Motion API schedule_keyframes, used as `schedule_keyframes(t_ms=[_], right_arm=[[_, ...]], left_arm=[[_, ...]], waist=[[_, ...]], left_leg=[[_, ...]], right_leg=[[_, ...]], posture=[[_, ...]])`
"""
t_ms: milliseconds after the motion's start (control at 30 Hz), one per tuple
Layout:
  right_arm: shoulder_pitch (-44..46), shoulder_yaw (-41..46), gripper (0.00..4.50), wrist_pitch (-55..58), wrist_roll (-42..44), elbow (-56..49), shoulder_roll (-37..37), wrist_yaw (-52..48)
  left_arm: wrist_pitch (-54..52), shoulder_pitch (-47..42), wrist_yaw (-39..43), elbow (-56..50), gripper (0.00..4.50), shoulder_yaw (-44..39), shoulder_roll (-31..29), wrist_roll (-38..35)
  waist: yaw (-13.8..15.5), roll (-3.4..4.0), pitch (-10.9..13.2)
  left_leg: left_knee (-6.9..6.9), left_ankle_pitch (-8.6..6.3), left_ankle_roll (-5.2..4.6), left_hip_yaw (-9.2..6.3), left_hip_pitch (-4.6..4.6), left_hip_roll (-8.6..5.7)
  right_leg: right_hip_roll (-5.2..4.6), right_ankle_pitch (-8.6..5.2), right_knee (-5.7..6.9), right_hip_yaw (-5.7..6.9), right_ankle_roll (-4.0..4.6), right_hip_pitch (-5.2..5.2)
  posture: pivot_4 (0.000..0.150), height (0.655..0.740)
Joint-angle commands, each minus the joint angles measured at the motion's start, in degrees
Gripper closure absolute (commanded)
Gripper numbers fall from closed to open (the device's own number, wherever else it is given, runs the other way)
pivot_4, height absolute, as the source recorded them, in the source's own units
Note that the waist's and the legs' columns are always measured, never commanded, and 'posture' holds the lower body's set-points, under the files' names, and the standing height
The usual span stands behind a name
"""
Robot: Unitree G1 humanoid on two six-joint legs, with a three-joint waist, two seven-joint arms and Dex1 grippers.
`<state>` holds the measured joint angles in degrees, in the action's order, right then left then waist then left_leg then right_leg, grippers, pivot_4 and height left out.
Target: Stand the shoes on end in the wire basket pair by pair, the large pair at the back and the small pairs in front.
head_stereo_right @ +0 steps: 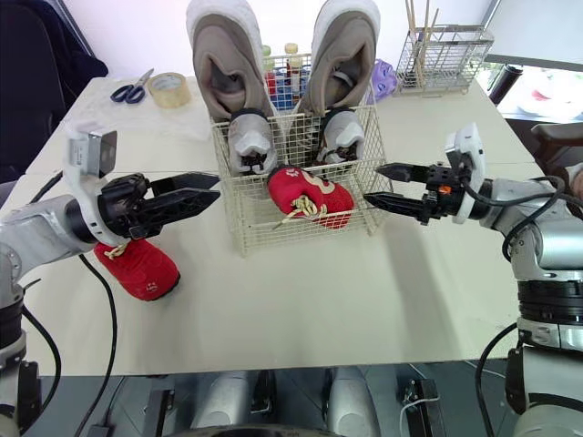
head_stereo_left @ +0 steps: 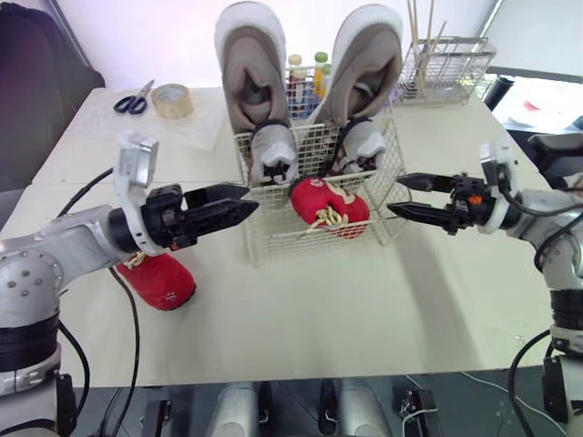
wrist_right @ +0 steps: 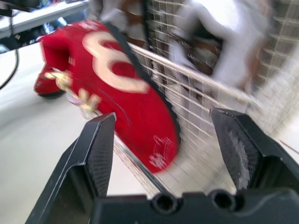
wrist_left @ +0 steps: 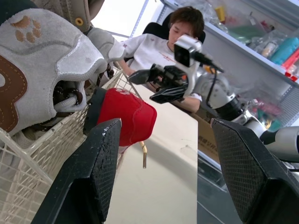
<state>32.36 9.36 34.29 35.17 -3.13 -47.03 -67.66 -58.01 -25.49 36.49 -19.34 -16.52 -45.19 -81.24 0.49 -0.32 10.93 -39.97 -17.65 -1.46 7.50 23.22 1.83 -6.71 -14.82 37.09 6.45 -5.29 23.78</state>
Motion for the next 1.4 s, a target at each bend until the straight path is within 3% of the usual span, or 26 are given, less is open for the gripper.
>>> schedule_keyframes(t_ms=[33,167,333,767,867,1033,1067,1400], right_arm=[[2.01,0.95,1.02,6.37,7.23,-15.02,2.80,8.08],[0.59,0.11,1.02,9.64,8.98,-24.71,7.22,18.12],[-1.67,-1.48,1.02,11.19,8.57,-29.47,8.47,24.04],[-5.89,-11.64,1.02,-1.75,-11.06,-24.64,6.84,27.14],[-4.94,-12.78,1.82,-4.01,-14.03,-22.54,7.98,28.24],[-5.15,-11.55,4.21,-1.77,-13.28,-23.80,10.06,30.28],[-5.44,-10.87,4.48,-0.67,-12.89,-24.51,10.33,31.06],[-9.56,0.34,4.48,13.66,-7.53,-37.28,14.52,44.60]], left_arm=[[0.73,-0.36,0.57,-0.53,1.33,-1.66,-1.03,0.19],[0.92,-0.39,0.54,-0.01,1.33,-1.81,-0.96,0.63],[1.43,-1.61,0.70,1.19,1.33,-0.65,0.40,1.44],[2.26,-5.21,2.41,4.38,1.33,2.31,5.68,5.58],[2.12,-5.67,2.64,4.65,1.33,2.44,6.41,6.26],[2.00,-5.39,2.97,4.44,1.33,2.17,7.06,6.83],[2.03,-5.30,3.04,4.41,1.33,2.19,7.22,6.99],[3.15,-6.58,5.97,7.22,1.33,4.70,10.63,10.52]], waist=[[-0.15,0.00,0.00],[0.19,-0.01,0.00],[0.29,-0.06,-0.03],[0.07,-0.08,-0.04],[0.10,-0.08,-0.04],[0.04,-0.10,-0.05],[0.02,-0.10,-0.05],[0.33,-0.10,-0.05]], left_leg=[[0.01,0.00,0.00,0.00,0.03,0.01],[0.01,0.00,0.00,0.00,0.06,-0.01],[-0.04,-0.01,-0.02,-0.02,0.11,-0.08],[-0.02,0.00,-0.01,0.02,0.12,-0.04],[-0.02,0.00,-0.01,0.04,0.12,-0.03],[-0.04,0.00,0.00,0.03,0.11,-0.02],[-0.03,0.00,0.00,0.03,0.12,-0.02],[-0.04,0.00,-0.01,-0.01,0.17,-0.05]], right_leg=[[0.01,0.00,0.00,0.00,0.00,0.04],[-0.01,0.00,-0.01,0.00,0.00,0.05],[-0.06,0.00,-0.03,0.02,0.00,0.02],[0.02,0.00,0.00,0.00,-0.02,0.12],[0.02,0.00,-0.01,0.00,-0.01,0.11],[0.02,0.00,0.01,0.00,-0.01,0.10],[0.02,0.00,0.00,0.00,-0.02,0.10],[0.00,0.00,-0.01,0.03,-0.02,0.10]], posture=[[0.150,0.7400],[0.150,0.7400],[0.150,0.7400],[0.150,0.7400],[0.150,0.7400],[0.150,0.7400],[0.150,0.7400],[0.150,0.7400]])
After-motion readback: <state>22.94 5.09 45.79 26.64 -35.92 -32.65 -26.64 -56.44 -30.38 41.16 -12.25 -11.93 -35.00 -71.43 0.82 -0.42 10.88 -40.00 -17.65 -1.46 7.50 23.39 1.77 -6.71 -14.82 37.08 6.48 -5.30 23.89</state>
